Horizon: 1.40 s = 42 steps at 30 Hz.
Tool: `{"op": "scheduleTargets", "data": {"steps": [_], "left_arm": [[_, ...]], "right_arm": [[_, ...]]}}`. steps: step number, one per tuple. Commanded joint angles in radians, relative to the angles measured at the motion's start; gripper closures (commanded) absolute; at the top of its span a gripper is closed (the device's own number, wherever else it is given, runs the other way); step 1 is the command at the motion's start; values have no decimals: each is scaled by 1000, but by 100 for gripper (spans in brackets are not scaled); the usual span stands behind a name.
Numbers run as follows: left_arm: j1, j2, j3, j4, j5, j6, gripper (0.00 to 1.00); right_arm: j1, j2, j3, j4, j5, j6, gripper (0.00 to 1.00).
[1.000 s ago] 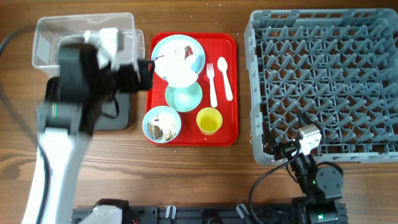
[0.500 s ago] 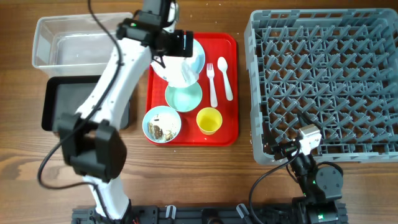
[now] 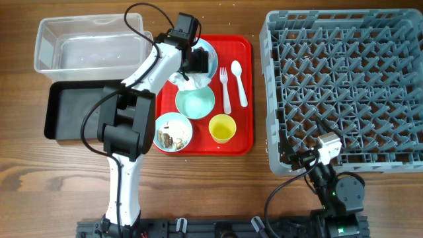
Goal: Sort waste into correct bins and load items into the dishwasher rack
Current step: 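Lift the plate with the left gripper and tip trash into the clear bin, then set the plate back on the red tray, move left gripper to blue bowl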
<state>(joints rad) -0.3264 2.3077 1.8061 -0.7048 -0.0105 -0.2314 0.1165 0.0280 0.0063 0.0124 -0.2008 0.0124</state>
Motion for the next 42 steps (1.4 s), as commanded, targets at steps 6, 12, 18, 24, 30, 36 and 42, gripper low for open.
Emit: {"op": "scheduleTargets", "data": {"steps": [6, 12, 18, 24, 30, 36, 42], "left_arm": [[-3, 26, 8, -4, 17, -13, 96], [36, -161, 237, -151, 20, -47, 96], [213, -273, 266, -229, 9, -47, 96], [404, -135, 266, -205, 9, -47, 88], [449, -80, 267, -171, 9, -46, 7], [443, -257, 270, -241, 21, -45, 8], [339, -470, 270, -524, 24, -45, 8]], "right_arm": [[-3, -7, -1, 3, 5, -11, 0], [-3, -7, -1, 3, 5, -12, 0], [-3, -7, -1, 3, 5, -11, 0], [-3, -7, -1, 3, 5, -11, 0], [-3, -7, -1, 3, 5, -11, 0], [-3, -7, -1, 3, 5, -11, 0], [-3, -7, -1, 3, 5, -11, 0]]}}
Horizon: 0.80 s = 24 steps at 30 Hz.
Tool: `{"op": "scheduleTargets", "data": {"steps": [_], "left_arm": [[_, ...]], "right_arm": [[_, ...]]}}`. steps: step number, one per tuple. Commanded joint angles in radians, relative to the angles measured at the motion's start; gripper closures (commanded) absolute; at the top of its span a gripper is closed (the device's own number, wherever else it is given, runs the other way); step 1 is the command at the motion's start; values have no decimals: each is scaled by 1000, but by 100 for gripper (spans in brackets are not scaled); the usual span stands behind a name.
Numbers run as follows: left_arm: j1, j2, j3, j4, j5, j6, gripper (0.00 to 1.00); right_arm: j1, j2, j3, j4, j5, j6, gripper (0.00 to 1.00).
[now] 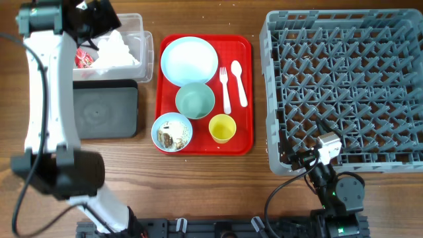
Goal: Sort waste into correct bins and load items into the dishwasher rack
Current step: 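Set the plate back on the red tray, move left gripper to blue bowl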
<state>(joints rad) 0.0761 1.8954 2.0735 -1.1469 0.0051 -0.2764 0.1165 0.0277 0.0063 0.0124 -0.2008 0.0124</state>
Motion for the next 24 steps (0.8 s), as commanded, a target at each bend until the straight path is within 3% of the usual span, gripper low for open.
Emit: {"op": "scheduleTargets", "data": {"steps": [1, 5, 9, 11, 18, 21, 24], "left_arm": [[-87, -61, 3, -129, 9, -1, 8], [-216, -61, 2, -281, 9, -1, 8], [-380, -61, -14, -297, 9, -125, 7], [-453, -61, -66, -240, 9, -148, 7], [-578, 0, -400, 204, 29, -180, 12], [-619, 87, -420, 227, 39, -181, 16], [-635, 177, -420, 247, 34, -185, 27]], "right_arm": [[-3, -7, -1, 3, 5, -11, 0], [-3, -7, -1, 3, 5, -11, 0], [-3, -7, -1, 3, 5, -11, 0], [-3, -7, -1, 3, 5, -11, 0], [-3, -7, -1, 3, 5, -11, 0], [-3, -7, -1, 3, 5, -11, 0], [-3, -7, -1, 3, 6, -11, 0]]}}
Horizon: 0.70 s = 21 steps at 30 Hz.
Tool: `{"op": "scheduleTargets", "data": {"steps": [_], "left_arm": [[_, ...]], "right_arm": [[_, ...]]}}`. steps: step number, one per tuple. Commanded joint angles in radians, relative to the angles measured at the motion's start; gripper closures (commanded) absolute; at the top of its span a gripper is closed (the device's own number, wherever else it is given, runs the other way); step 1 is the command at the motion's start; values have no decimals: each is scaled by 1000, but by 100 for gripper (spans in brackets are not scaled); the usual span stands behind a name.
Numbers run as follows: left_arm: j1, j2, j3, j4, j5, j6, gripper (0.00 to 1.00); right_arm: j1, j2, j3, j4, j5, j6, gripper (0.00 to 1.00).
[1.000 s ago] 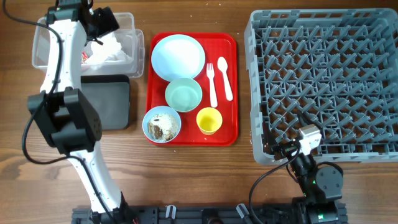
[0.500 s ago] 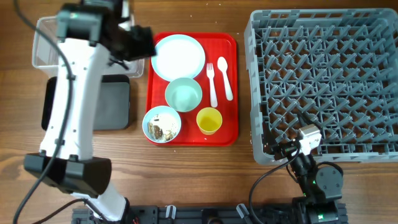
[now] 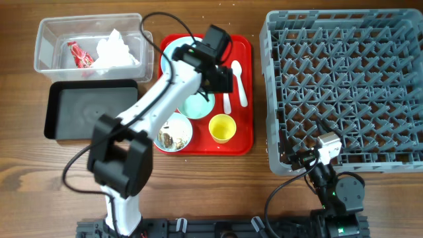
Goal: Sort waste into correct bins and load items into the dishwasher rack
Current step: 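Set the plate back on the red tray, move left gripper to blue bowl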
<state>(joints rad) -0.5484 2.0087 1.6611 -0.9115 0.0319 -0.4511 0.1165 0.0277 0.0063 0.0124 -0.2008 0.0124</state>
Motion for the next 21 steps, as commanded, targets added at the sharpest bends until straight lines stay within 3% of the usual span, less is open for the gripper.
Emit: {"op": "scheduleTargets", "data": {"steps": [1, 10, 13, 16, 21], "left_arm": [[-11, 76, -7, 14, 8, -11, 31], [-11, 167, -7, 34, -18, -37, 82], [-11, 182, -7, 34, -26, -37, 84], [-11, 191, -7, 40, -26, -37, 95], [-11, 191, -7, 44, -26, -37, 95]], "right_arm": [[-3, -7, -1, 3, 5, -11, 0], [-3, -7, -1, 3, 5, -11, 0], [-3, -7, -1, 3, 5, -11, 0], [-3, -7, -1, 3, 5, -11, 0], [-3, -7, -1, 3, 5, -11, 0]]}}
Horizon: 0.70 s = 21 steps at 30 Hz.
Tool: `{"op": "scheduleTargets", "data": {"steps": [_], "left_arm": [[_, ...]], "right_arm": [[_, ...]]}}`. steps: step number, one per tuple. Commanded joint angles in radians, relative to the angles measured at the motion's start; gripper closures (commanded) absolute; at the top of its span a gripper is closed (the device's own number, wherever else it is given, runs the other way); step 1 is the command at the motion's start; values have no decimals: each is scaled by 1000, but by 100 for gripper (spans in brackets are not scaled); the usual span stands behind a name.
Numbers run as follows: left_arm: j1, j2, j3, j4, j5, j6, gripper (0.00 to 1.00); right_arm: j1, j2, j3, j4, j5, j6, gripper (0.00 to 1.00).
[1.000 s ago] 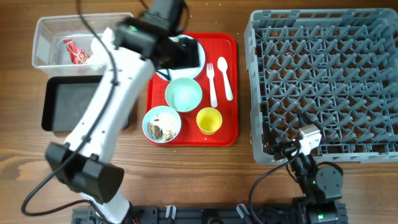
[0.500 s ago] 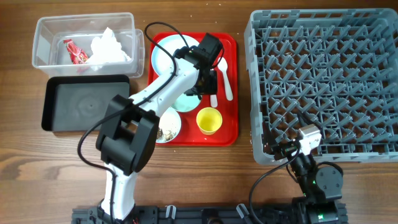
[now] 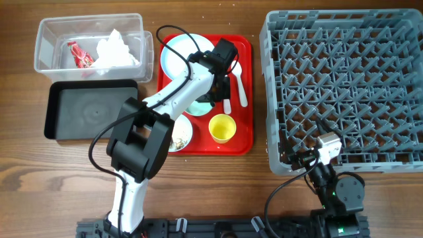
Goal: Sort waste into correct bins and load items into the dishwasher rack
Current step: 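Set the plate back on the red tray, move left gripper to blue bowl, then lift the light-blue bowl with the left gripper and tip scraps into black tray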
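On the red tray [image 3: 246, 142] lie a white plate [image 3: 182, 56], a teal bowl [image 3: 196, 109], a yellow cup [image 3: 222, 127], a bowl with food scraps [image 3: 180, 135], a white fork [image 3: 227, 106] and a white spoon [image 3: 239, 86]. My left gripper [image 3: 221, 89] hangs right over the fork's upper part and hides it; I cannot tell how its jaws stand. The right gripper [image 3: 310, 157] rests by the front left corner of the grey dishwasher rack [image 3: 344, 79]. A crumpled white napkin [image 3: 115, 49] and a red wrapper [image 3: 78, 54] lie in the clear bin [image 3: 46, 63].
A black bin [image 3: 92, 109] with nothing in it sits below the clear bin at the left. The left arm crosses over the teal bowl and the scrap bowl. The rack fills the right side of the table.
My left gripper has shifted a little right and toward the front of the tray, from beside the plate to over the fork. Nothing else has moved.
At first my left gripper was down on the plate at a crumpled napkin and the clear bin was empty. Then it was over the clear bin, with napkin and red wrapper inside and the plate bare. It was back over the tray after that, now above the fork.
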<state>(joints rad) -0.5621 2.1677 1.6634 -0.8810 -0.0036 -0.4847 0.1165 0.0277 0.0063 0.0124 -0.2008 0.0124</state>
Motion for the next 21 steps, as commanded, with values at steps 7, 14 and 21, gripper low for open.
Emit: {"op": "scheduleTargets", "data": {"steps": [7, 14, 21], "left_arm": [[6, -11, 86, -112, 13, -3, 42], [101, -275, 123, -466, 8, -24, 32], [106, -281, -159, -379, 6, -85, 39]], "right_arm": [[-3, -7, -1, 3, 5, -11, 0], [-3, -7, -1, 3, 5, -11, 0], [-3, -7, -1, 3, 5, -11, 0]]}}
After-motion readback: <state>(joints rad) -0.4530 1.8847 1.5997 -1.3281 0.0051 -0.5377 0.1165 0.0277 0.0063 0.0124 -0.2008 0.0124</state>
